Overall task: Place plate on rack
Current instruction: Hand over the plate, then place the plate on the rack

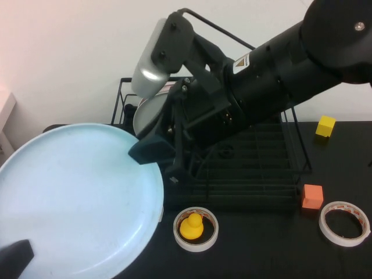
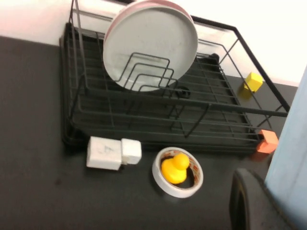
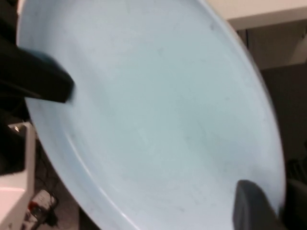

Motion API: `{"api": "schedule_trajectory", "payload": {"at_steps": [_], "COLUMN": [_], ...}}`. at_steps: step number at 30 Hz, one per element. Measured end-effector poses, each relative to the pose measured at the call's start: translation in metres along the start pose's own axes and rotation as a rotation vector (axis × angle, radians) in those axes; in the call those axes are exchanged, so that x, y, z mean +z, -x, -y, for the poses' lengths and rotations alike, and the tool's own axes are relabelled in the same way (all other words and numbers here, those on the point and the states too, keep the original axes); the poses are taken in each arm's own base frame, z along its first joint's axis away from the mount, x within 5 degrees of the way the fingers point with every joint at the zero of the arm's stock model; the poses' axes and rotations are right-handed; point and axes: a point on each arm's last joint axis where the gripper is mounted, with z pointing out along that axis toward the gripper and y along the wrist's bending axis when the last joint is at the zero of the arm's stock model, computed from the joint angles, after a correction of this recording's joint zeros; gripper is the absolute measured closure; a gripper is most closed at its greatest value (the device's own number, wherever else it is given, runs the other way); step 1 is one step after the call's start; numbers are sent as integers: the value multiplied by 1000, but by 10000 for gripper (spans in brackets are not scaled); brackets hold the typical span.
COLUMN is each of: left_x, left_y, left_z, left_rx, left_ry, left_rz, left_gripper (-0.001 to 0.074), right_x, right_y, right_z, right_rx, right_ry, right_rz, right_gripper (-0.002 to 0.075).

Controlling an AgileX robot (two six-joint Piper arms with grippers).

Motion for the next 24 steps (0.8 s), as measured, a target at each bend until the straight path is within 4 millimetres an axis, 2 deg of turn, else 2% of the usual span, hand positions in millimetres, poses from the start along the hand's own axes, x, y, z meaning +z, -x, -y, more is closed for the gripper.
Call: {"api": "schedule_trajectory", "payload": {"at_steps": [3, 8, 10, 13, 16, 19, 22, 23, 24], "left_x": [0, 0, 0, 0, -1, 2, 11, 14, 19], "left_y": [2, 5, 6, 9, 15, 23, 35, 39, 46], "left_z": [0, 0, 0, 0, 0, -2, -3, -3, -2], "left_rx": [31, 157, 232, 361, 506, 757, 974, 1002, 1023], "left_ry": [4, 5, 7, 20, 44, 101, 156, 164, 165], "left_rz": [17, 56, 67, 101, 154, 208, 222, 226, 221], "left_gripper": [666, 666, 666, 666, 666, 666, 666, 666, 666], "right_x": [0, -9, -19, -53, -98, -140, -171, -180, -187], "right_y": [2, 15, 25, 42, 55, 58, 51, 47, 44], "right_z": [-1, -6, -8, -5, -5, -16, -30, -35, -39], "right_rx": [18, 12, -3, -13, -38, -74, -114, -123, -126], "right_ry": [15, 44, 47, 4, -48, -86, -127, -148, -176], "right_rz": [23, 73, 103, 166, 221, 221, 162, 119, 91], "right_gripper": [472, 195, 140, 123, 139, 234, 459, 565, 620]}}
